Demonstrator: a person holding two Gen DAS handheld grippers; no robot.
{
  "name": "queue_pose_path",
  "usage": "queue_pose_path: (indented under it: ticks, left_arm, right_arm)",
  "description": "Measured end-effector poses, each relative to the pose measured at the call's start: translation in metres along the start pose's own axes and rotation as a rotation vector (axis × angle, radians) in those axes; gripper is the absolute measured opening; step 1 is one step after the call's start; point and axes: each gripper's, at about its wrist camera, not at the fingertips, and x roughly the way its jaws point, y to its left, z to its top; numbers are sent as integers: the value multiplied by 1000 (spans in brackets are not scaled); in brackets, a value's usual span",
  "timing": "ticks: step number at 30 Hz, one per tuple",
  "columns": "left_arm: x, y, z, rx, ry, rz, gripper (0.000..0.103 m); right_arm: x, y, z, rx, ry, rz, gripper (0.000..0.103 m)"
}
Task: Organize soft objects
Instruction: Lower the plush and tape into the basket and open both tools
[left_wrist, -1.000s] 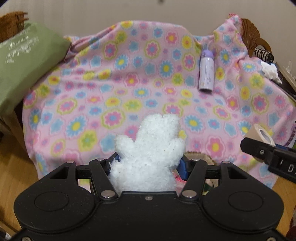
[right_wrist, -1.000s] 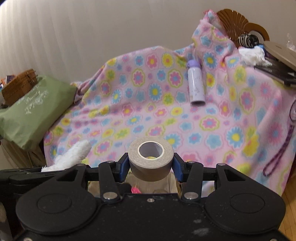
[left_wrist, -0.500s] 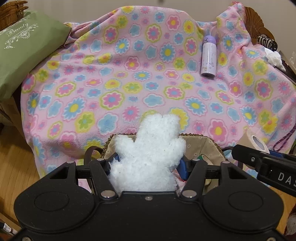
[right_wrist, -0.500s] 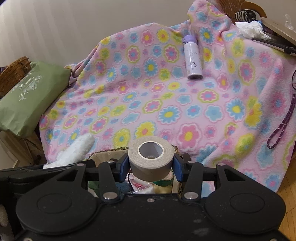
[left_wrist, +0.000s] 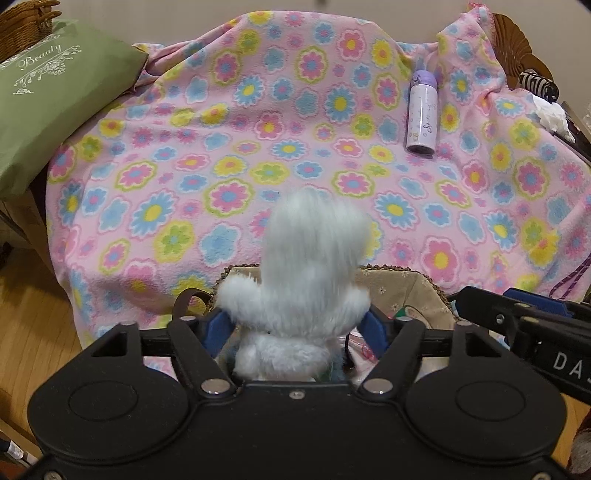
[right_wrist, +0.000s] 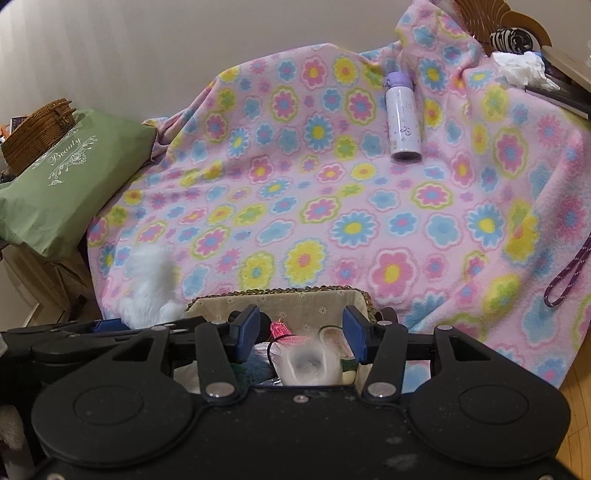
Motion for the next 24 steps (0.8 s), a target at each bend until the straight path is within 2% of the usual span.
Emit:
queue_pose_path:
  ticks: [1, 10, 19, 24]
  left_arm:
    - [-1, 0, 0, -1, -6, 1, 77]
    - [-5, 0, -1, 4, -22, 23, 81]
    - [-6, 0, -3, 4, -20, 30, 81]
    - [-6, 1, -4, 6, -16, 32, 81]
  right_arm:
    - [0, -1, 0, -2, -2, -1, 51]
    - [-6, -3, 0, -6, -28, -48, 53]
    - [-7, -6, -1, -4, -26, -61, 56]
    - [-6, -8, -1, 0, -21, -63, 60]
